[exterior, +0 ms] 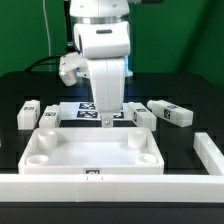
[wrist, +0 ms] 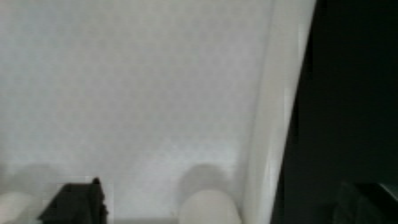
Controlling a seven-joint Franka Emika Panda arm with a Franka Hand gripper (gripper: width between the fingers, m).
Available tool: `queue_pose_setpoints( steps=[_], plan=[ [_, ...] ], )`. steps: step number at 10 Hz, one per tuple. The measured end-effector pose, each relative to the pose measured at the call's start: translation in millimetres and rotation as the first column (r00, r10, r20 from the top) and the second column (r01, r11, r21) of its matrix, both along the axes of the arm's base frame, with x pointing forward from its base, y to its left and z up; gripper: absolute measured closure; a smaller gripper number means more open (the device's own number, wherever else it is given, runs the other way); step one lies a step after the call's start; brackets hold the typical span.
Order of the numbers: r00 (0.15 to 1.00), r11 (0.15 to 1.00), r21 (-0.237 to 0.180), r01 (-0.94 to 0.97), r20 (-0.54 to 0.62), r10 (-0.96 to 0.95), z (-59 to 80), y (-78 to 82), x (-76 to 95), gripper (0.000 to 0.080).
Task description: Assemble desk
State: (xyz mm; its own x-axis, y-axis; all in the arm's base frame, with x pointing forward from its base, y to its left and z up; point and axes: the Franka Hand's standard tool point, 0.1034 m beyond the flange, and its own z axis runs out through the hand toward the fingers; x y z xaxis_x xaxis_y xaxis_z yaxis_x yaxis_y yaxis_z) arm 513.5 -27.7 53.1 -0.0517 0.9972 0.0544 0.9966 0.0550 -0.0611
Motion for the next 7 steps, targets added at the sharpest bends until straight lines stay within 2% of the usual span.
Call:
queue_pose_setpoints(
  steps=[2, 5, 7],
  plan=[
    [1.000, 1.000, 0.005, 0.020, -0.005, -0.020, -16.0, 6.4, -6.3, 0.0150],
    [1.000, 1.000, 0.011, 0.028, -0.014, -0.028, -41.4, 7.3, -14.3, 0.0150],
    [0.999, 0.999, 0.011, 0.031, -0.018, -0.031, -43.0, 6.0, -15.3, 0.0150]
  ],
)
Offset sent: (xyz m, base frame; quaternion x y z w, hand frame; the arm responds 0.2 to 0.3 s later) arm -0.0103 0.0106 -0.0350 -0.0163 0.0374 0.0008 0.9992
